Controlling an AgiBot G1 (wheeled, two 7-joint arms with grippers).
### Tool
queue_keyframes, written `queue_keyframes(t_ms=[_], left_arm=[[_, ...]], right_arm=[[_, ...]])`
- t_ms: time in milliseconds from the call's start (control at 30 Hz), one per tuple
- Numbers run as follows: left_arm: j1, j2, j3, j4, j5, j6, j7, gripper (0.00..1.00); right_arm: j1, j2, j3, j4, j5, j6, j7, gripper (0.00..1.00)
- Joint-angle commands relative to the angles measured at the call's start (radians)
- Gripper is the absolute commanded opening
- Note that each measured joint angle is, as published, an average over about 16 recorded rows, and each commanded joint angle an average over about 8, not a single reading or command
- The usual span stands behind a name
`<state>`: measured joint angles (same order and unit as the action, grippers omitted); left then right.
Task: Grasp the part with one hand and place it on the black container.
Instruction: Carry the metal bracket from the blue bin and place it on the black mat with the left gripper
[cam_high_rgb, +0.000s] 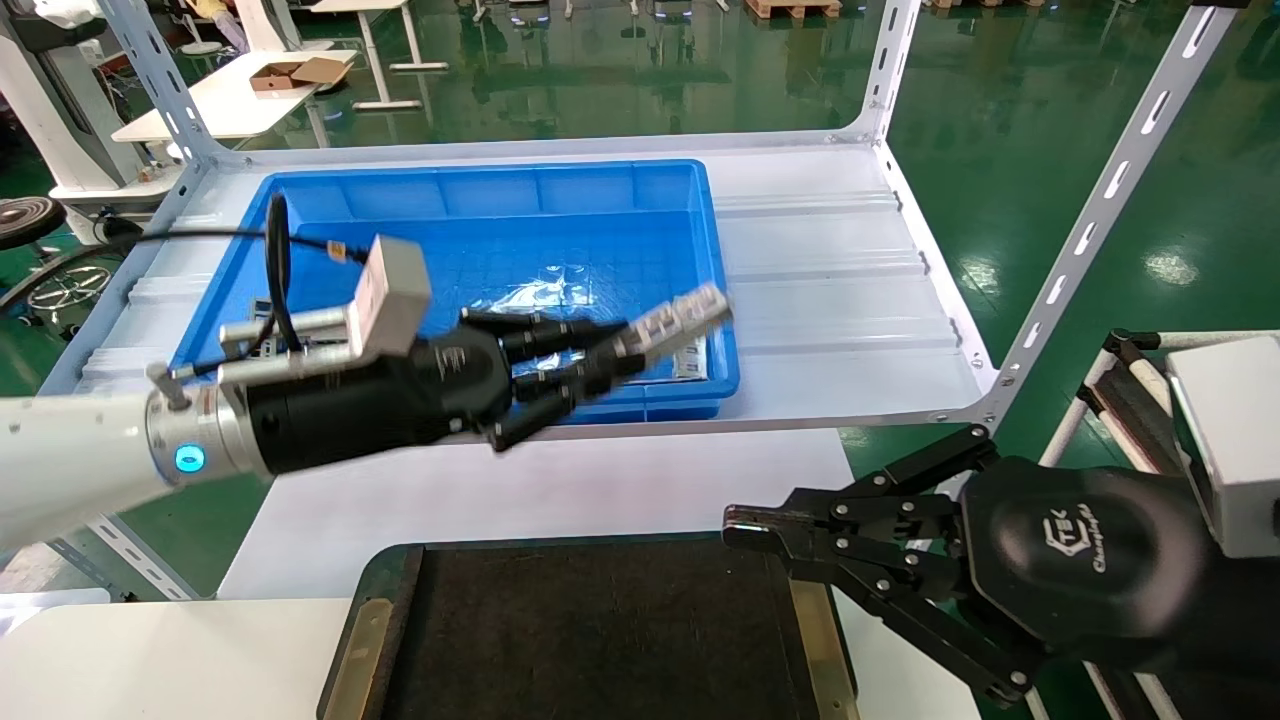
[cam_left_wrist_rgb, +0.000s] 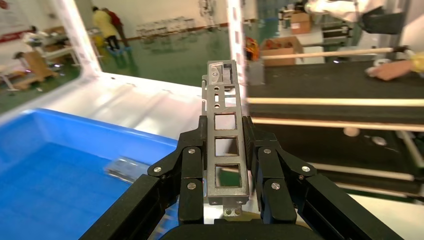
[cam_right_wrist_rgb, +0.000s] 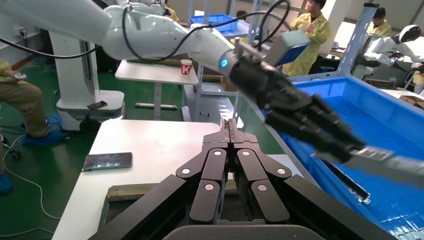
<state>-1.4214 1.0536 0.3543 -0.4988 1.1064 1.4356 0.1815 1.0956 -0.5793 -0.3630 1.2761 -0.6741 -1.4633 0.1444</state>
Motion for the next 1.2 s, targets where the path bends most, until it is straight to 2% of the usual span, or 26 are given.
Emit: queue_keyframes(t_ms=[33,300,500,700,933,1200], left_arm=[[0.038,-0.011,0.001,-0.056,-0.004,0.007,-0.022,0.0],[0.253,-0.072,-0.004,-0.354,-0.002,-0.116,-0.166,0.0],[0.426,-0.112,0.001,-0.569,0.042,-0.282,-0.293,0.0],[0.568,-0.128,0.024,-0.72,0.121,-0.453,-0.423,0.0],[0.669,-0.094,0.06,-0.777,0.229,-0.645,-0.566,0.0],[0.707,0.003,0.103,-0.719,0.347,-0.847,-0.733,0.0]], right_arm=[[0.0,0.0,0.0,0.0,0.0,0.0,0.0,0.0],[0.0,0.0,0.0,0.0,0.0,0.0,0.0,0.0],[0.0,0.0,0.0,0.0,0.0,0.0,0.0,0.0],[0.0,0.0,0.0,0.0,0.0,0.0,0.0,0.0],[0.0,0.0,0.0,0.0,0.0,0.0,0.0,0.0],[0.0,0.0,-0.001,0.0,0.0,0.0,0.0,0.0]])
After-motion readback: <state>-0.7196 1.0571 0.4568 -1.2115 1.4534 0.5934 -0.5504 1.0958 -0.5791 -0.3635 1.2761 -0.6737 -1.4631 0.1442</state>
